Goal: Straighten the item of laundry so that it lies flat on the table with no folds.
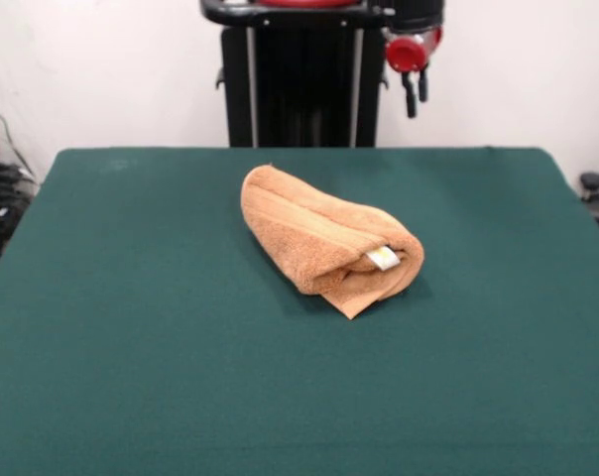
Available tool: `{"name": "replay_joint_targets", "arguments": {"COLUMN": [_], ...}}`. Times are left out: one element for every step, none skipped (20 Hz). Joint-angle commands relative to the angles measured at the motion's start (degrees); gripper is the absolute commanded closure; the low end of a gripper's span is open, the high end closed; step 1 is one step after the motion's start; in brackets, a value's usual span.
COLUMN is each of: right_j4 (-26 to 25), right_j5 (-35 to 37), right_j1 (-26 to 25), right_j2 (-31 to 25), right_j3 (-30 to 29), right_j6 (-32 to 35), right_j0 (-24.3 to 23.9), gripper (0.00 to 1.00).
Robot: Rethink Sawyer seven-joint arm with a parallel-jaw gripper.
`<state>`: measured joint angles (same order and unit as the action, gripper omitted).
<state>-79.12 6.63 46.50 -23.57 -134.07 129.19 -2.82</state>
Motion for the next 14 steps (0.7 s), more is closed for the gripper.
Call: {"name": "replay_joint_targets", "arguments": {"right_j4": [0.28, 1.76, 2.86, 4.47, 5.21, 6.00, 6.60, 7.86, 8.38, 9.12, 9.64, 10.12, 10.37, 10.50], "right_j5": [4.34, 5.82, 6.94, 8.73, 9.93, 11.44, 12.65, 14.31, 15.11, 16.38, 17.36, 18.28, 18.86, 19.51], "right_j1": [-3.31, -3.88, -4.15, -5.22, -5.88, -7.39, -8.28, -9.67, -10.27, -11.42, -12.11, -12.88, -13.30, -13.83], "right_j2": [-11.43, -12.70, -13.88, -15.12, -15.90, -16.56, -17.46, -18.45, -19.27, -19.95, -20.54, -21.06, -21.49, -21.76], "right_j3": [-4.05, -3.88, -3.88, -3.16, -2.69, -1.55, -0.98, 0.12, 0.65, 1.71, 2.30, 3.21, 3.73, 4.51], "right_j6": [-12.69, -14.93, -16.36, -19.01, -20.48, -22.81, -24.21, -26.88, -28.22, -30.17, -31.51, -32.88, -33.67, -34.58], "right_j0": [-10.17, -12.06, -13.52, -15.73, -17.13, -18.78, -20.07, -22.04, -23.24, -24.69, -25.77, -26.81, -27.50, -28.13], "gripper": [0.00, 0.00, 0.00, 0.00, 0.00, 0.00, 0.00, 0.00, 0.00, 0.00, 0.00, 0.00, 0.00, 0.00]}}
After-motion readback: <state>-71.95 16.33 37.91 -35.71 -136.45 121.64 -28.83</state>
